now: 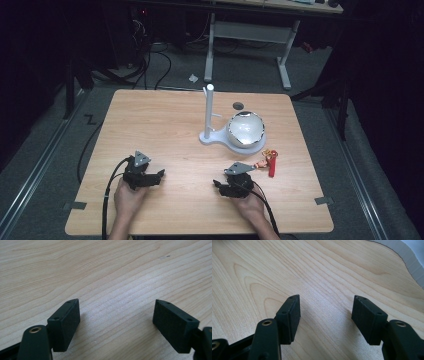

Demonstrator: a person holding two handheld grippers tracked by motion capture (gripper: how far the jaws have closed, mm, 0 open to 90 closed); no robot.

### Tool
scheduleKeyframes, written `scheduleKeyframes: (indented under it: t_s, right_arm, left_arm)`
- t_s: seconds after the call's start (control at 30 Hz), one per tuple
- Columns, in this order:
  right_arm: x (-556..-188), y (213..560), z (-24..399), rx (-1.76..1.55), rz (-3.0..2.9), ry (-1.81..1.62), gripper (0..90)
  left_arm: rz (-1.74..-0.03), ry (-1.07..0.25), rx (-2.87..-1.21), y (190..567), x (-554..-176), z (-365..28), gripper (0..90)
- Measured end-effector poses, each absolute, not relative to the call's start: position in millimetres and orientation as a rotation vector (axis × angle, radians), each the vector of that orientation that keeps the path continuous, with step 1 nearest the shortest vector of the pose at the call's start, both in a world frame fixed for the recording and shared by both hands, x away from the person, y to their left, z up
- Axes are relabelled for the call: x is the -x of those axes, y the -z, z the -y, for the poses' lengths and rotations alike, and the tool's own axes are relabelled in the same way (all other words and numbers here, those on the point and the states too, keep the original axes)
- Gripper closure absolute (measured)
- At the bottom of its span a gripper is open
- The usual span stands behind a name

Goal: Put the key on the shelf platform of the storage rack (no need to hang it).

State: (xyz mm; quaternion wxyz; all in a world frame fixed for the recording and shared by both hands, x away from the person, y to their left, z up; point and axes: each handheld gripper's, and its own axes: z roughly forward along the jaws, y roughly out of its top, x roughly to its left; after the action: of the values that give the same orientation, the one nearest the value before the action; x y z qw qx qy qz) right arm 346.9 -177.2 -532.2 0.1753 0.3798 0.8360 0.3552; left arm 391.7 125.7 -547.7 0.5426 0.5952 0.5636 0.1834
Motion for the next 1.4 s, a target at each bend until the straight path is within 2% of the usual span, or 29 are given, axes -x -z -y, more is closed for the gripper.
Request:
scheduleKeyframes:
  t_s: [0.8, 0.9, 1.4]
  right_arm:
    - [-347.3, 532.2, 178.0, -1.085, -2.365, -1.012, 42.4]
    - [-349.4, 530.5, 181.1, -1.094, -2.369, -1.0, 51.0]
    - [-342.8, 521.2, 188.8, -1.116, -2.319, -1.028, 54.2]
  left_arm:
    - [-1.338, -0.435, -1.415, 547.8, -391.9, -125.9, 22.3]
    - [-1.338, -0.434, -1.415, 547.7, -391.9, -126.0, 22.4]
    - [-1.34, -0.435, -1.413, 547.7, -392.1, -126.1, 22.4]
